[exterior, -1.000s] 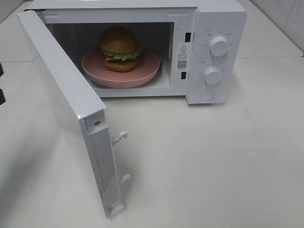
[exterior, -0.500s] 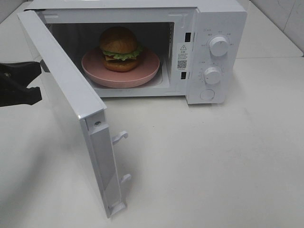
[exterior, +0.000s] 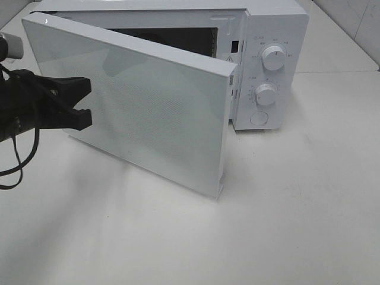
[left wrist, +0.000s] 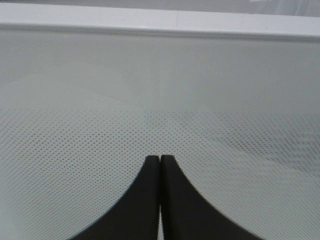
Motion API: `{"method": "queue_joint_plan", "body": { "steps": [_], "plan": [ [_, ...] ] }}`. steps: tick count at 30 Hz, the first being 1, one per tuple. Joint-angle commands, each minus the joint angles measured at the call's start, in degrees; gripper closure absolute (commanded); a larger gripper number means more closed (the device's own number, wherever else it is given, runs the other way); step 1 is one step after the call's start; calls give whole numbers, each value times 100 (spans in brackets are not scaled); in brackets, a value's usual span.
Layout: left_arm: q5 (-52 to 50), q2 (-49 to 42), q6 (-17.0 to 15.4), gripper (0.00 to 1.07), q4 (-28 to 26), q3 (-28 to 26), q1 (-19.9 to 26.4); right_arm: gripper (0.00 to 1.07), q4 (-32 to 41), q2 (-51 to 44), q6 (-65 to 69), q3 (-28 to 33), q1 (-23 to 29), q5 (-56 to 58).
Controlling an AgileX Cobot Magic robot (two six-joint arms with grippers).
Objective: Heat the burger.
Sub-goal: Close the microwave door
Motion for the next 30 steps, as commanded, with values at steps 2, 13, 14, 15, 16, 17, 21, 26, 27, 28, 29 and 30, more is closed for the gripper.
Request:
{"method": "queue_joint_plan", "body": {
  "steps": [2,13,14,15,16,17,21,26,27,28,29,30],
  "plan": [
    [-23,172,74,107,-304,-258,-241,43,34,-160,52,0,-17,-40],
    [332,773,584,107,-1324,-1117,-928,43,34,-160,52,0,-17,-40],
    [476,894,659,107,-1484,-1341,-1014,43,34,-160,46,0,-17,-40],
    [516,945,688,107,-1547,-1427,-1060,43,34,-160,46,0,-17,-40],
    [516,945,688,107,-1547,-1427,-1060,43,34,-160,46,0,-17,-40],
    [539,1083,762,107,-1667,-1639,-1140,43,34,-160,46,0,-17,-40],
    [573,1329,888,107,-1948,-1988,-1272,43,34,-160,46,0,-17,-40],
    [945,1639,934,107,-2120,-2510,-1329,43,34,-160,46,0,-17,-40],
    [945,1639,934,107,-2120,-2510,-1329,43,34,-160,46,0,-17,-40],
    [1003,1736,934,107,-2131,-2687,-1364,43,34,-160,46,0,-17,-40],
    [1008,1828,934,107,-2131,-2865,-1398,43,34,-160,46,0,-17,-40],
    [1008,1828,934,107,-2131,-2865,-1398,43,34,-160,46,0,-17,-40]
  ]
}}
